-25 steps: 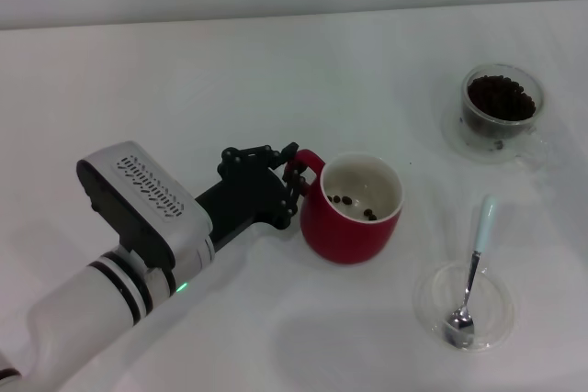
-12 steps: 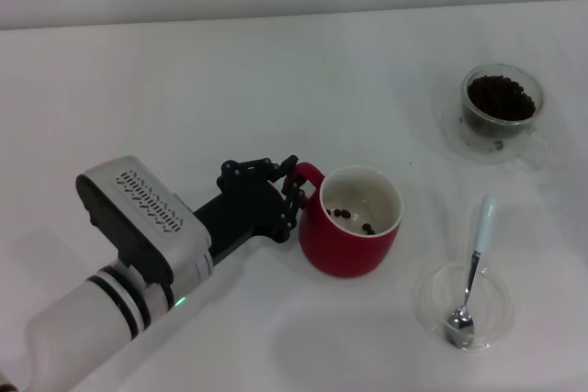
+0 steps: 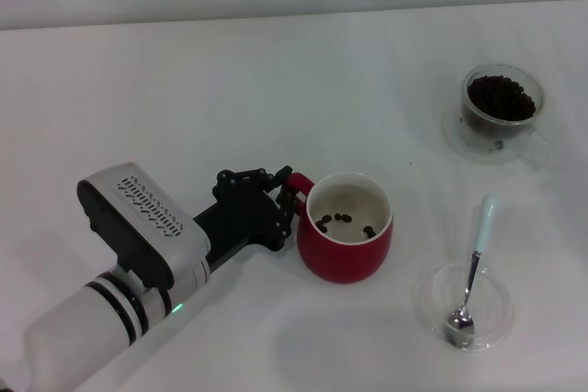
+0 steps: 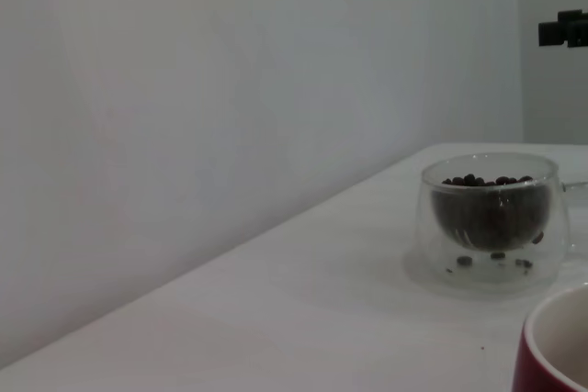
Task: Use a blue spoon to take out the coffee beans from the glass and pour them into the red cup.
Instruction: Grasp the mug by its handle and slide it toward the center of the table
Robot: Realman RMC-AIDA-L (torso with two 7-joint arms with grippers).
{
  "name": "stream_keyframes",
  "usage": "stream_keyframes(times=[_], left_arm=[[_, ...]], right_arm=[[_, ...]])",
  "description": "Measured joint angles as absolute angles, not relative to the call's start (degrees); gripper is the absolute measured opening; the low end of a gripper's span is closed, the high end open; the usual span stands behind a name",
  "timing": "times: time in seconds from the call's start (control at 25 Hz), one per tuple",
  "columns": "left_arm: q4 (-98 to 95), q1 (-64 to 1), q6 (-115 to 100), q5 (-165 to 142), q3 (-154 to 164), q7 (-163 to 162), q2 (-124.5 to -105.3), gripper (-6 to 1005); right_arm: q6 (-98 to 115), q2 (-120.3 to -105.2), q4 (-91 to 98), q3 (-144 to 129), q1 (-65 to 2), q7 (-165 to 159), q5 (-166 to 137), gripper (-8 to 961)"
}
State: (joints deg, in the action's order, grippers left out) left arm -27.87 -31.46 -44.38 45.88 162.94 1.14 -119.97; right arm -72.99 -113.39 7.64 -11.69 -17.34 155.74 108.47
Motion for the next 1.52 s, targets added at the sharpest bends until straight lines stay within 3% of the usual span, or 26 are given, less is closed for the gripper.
stream_keyframes(times=[0.48, 1.52], left_arm=[[-27.9, -31.3, -44.7, 45.8, 162.9, 1.2, -119.9, 165], [-28.7, -28.5, -45.1, 45.9, 162.5, 5.5, -119.93, 535]], right_arm=[[-73.0, -112.82, 7.6, -11.7, -17.4, 155.7, 108.4, 712], [-73.0, -112.9, 7.7, -11.3, -17.5, 155.7, 108.5, 710]])
